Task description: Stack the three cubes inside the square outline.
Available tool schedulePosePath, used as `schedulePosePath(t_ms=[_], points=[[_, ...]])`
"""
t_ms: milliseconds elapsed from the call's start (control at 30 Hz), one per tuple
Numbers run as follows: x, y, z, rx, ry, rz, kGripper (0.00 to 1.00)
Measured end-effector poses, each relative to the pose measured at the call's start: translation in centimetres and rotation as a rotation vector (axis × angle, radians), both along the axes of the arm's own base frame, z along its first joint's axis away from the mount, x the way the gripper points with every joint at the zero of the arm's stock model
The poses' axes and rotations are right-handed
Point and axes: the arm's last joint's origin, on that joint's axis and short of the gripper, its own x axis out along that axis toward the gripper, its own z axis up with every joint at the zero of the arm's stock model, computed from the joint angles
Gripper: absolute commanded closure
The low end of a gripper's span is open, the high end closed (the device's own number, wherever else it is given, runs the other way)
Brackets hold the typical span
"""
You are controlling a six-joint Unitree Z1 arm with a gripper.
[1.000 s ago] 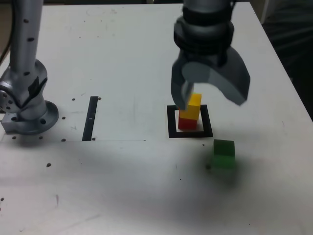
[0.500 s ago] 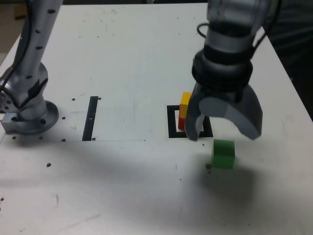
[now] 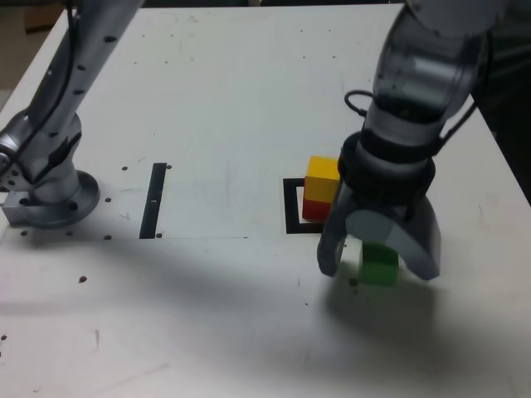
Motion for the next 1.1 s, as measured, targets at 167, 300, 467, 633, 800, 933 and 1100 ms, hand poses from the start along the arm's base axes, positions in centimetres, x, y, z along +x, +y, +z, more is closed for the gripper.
schedulePosePath(t_ms=[167, 300, 467, 633, 800, 933, 1100], points=[[0.5, 0.2, -1.5, -0.009, 0.035, 0.012, 0.25], [0.8, 0.3, -2.0, -0.008, 0.047, 0.027, 0.51], [1.1, 0.3, -1.9, -0.001, 0.030, 0.033, 0.76], [1.2, 0.3, -1.7, 0.006, 0.020, 0.032, 0.78], [1.2, 0.3, -1.7, 0.006, 0.020, 0.032, 0.78], [1.2, 0.3, -1.7, 0.006, 0.020, 0.032, 0.78], [1.2, 0.4, -1.7, 0.008, 0.021, 0.031, 0.78]])
